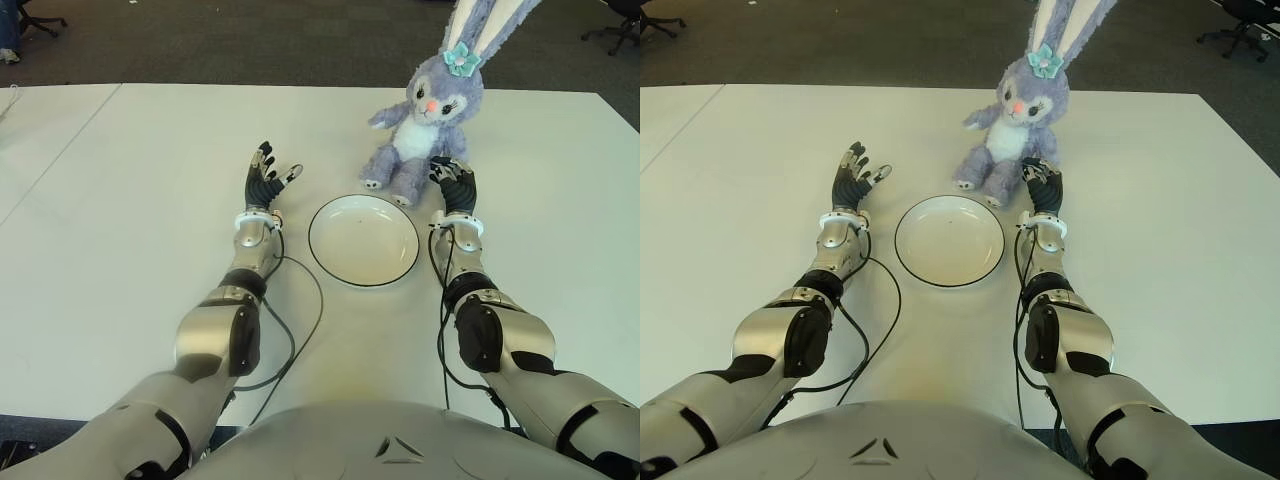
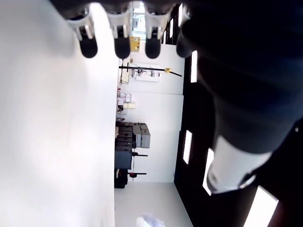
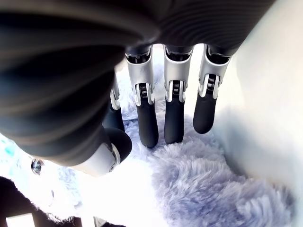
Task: Put the doll into the plate.
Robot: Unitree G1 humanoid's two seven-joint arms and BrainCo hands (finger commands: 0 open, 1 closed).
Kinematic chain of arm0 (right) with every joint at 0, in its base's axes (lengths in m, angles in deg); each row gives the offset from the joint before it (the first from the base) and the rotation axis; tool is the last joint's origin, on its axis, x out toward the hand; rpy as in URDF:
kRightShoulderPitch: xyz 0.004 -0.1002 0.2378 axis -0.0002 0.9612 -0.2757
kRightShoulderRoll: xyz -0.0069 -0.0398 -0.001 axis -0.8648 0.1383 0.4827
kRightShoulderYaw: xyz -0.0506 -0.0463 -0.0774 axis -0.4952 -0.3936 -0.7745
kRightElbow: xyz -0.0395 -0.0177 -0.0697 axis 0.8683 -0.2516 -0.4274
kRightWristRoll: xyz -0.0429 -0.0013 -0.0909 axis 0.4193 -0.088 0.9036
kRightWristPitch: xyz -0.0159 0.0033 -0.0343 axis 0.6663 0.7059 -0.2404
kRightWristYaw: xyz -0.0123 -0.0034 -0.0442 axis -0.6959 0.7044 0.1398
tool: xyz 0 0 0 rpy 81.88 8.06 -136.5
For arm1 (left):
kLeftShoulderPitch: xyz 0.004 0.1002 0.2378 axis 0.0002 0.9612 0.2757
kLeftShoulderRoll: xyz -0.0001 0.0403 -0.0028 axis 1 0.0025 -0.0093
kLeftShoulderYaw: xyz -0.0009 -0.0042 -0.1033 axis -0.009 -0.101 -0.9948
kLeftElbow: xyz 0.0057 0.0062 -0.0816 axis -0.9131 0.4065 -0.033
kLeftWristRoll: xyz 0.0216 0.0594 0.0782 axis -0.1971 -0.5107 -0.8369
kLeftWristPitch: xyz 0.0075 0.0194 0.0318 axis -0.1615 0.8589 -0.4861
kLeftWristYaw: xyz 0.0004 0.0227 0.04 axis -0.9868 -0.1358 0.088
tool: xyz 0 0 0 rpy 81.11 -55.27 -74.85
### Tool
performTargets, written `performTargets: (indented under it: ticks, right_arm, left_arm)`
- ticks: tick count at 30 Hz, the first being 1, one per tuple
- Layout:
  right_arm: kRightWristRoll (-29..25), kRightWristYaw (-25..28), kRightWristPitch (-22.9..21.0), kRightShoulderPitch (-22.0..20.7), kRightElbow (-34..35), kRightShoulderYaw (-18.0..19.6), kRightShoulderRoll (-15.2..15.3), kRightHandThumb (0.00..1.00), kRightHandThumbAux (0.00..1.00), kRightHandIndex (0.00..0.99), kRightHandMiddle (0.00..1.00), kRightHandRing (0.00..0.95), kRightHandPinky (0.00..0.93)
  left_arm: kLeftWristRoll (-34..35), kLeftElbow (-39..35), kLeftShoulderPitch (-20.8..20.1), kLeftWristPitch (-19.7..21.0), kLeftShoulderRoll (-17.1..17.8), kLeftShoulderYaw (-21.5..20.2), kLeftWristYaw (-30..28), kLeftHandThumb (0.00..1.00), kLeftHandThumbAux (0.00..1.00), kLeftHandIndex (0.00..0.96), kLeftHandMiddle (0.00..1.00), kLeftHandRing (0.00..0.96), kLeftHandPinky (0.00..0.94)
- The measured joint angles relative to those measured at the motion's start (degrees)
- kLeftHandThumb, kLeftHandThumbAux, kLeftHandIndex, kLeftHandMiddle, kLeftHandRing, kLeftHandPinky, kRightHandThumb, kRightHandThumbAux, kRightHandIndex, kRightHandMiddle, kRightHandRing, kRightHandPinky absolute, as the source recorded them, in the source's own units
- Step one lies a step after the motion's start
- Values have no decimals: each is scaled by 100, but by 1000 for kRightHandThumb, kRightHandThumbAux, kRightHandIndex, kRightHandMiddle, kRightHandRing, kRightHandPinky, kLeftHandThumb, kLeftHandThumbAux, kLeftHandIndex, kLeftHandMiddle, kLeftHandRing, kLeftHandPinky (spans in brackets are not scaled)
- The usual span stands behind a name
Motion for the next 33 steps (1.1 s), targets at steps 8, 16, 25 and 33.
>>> performTargets:
  ticks: [8,16,25,33]
  right_arm:
    - [0,-8,0,0,0,-1,0,685,737,402,282,279,270]
    - [5,-145,-1,-11,-2,-6,-5,294,692,169,111,123,106]
    - [133,-957,2,-89,-46,-98,-71,111,564,1,7,14,14]
    - [235,-1441,69,-188,-84,-209,-188,113,475,0,0,0,0]
  left_arm:
    - [-1,0,0,0,0,1,0,76,809,0,0,0,15]
    - [13,0,0,0,-3,-23,-18,78,789,0,0,0,4]
    - [7,-2,0,0,0,-5,-17,67,800,0,0,0,5]
    - [6,-6,0,0,0,1,-17,70,788,0,0,0,0]
